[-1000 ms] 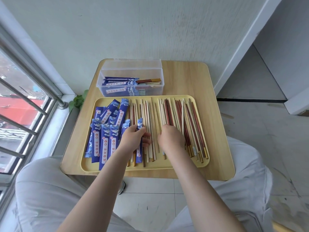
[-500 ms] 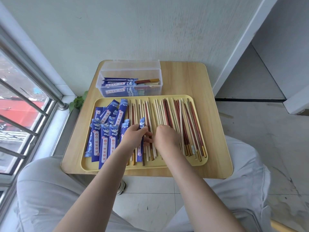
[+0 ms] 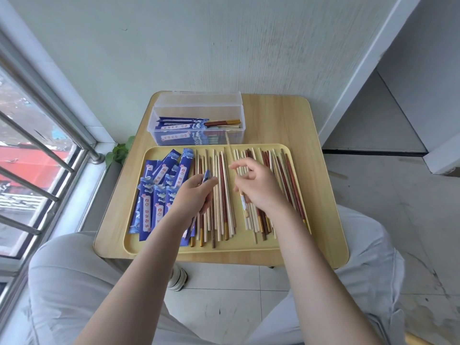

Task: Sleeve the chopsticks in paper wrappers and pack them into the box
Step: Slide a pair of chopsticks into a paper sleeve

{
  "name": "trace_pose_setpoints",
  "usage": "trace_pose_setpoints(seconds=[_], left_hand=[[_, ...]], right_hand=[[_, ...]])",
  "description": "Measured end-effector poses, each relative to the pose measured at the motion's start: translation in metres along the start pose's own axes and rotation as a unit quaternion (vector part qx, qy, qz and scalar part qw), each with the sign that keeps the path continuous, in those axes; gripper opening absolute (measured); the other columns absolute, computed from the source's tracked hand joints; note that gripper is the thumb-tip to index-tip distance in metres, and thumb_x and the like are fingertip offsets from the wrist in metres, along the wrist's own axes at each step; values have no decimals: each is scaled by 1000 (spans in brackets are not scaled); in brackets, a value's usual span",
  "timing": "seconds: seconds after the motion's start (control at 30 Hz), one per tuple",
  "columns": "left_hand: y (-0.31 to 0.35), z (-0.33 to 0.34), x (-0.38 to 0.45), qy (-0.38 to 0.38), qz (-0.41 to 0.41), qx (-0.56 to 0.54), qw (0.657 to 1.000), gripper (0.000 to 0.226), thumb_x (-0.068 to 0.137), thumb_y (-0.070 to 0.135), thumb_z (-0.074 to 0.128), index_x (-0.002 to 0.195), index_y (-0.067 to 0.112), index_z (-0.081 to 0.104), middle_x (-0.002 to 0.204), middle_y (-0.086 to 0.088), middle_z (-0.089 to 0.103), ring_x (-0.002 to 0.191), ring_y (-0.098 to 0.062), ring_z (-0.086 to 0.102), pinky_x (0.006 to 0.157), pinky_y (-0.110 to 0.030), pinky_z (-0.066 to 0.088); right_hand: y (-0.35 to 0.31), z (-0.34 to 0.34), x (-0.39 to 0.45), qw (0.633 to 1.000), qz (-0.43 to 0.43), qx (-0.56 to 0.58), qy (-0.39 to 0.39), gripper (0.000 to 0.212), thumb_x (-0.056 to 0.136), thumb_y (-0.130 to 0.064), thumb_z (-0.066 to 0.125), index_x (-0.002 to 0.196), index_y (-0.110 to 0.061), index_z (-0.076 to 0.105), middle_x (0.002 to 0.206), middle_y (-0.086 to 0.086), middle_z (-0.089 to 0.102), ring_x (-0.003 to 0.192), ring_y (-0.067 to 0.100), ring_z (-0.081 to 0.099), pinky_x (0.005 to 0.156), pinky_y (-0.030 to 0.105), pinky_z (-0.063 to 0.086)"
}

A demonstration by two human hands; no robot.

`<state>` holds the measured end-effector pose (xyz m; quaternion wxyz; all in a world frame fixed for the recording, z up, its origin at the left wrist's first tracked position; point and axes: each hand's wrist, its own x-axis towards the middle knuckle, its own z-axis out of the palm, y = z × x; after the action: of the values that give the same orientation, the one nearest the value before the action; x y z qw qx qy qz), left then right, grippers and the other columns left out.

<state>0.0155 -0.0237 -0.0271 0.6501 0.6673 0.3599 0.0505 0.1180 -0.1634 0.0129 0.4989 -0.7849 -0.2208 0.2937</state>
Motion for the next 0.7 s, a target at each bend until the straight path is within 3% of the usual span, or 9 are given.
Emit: trace_pose_setpoints(seconds=[0.13, 0.2, 0.27, 0.37, 0.43, 0.57, 0.7], left_hand=[[4, 1, -3, 1, 25, 21, 999, 47, 100, 51, 49, 100, 6, 64, 57, -1, 43, 40, -8, 33, 41, -20, 28], [5, 1, -5, -27, 41, 44, 998, 48, 102, 52, 42, 103, 9, 65, 58, -2, 41, 41, -8, 32, 41, -20, 29], [5, 0, -8, -60, 56, 56, 995, 42, 102, 46, 46, 106, 8, 65, 59, -2, 40, 42, -7, 32, 41, -18, 30], [4, -1, -10, -86, 70, 75, 991, 31, 93, 41, 64, 106, 12, 68, 56, 2, 42, 45, -8, 34, 46, -18, 33], [2, -1, -10, -92, 65, 61, 992, 34, 82, 41, 75, 104, 15, 72, 59, -1, 45, 49, -11, 36, 47, -19, 35], [2, -1, -11, -82, 62, 25, 994, 24, 77, 27, 83, 98, 16, 77, 64, -1, 53, 54, -11, 45, 53, -22, 44], [2, 0, -14, -77, 69, -8, 995, 14, 79, 13, 82, 92, 16, 77, 65, 0, 64, 53, -7, 56, 53, -19, 49]], right_hand=[[-10, -13, 2, 977, -23, 211, 0, 26, 95, 3, 47, 104, -9, 68, 85, 11, 76, 62, 21, 66, 49, 26, 44], [-13, -18, 1, 958, -60, 280, 18, 10, 98, -2, 55, 103, -4, 64, 85, 13, 76, 66, 24, 70, 53, 27, 47], [-15, -20, 0, 938, -85, 325, 86, 14, 102, -13, 55, 100, -2, 62, 75, 10, 72, 59, 23, 66, 52, 28, 46], [-12, -23, 5, 920, -80, 320, 209, 34, 107, -29, 46, 92, -8, 68, 59, 3, 56, 46, 17, 47, 44, 26, 34], [-6, -24, 8, 920, -52, 300, 249, 39, 108, -30, 44, 84, -10, 66, 56, 2, 50, 45, 15, 40, 43, 26, 30], [7, -25, 13, 916, 15, 272, 294, 31, 105, -23, 45, 80, -9, 59, 57, -1, 50, 45, 12, 42, 45, 26, 35], [16, -25, 17, 921, 26, 237, 309, 29, 105, -25, 45, 84, -13, 60, 67, -4, 56, 51, 7, 48, 50, 23, 41]])
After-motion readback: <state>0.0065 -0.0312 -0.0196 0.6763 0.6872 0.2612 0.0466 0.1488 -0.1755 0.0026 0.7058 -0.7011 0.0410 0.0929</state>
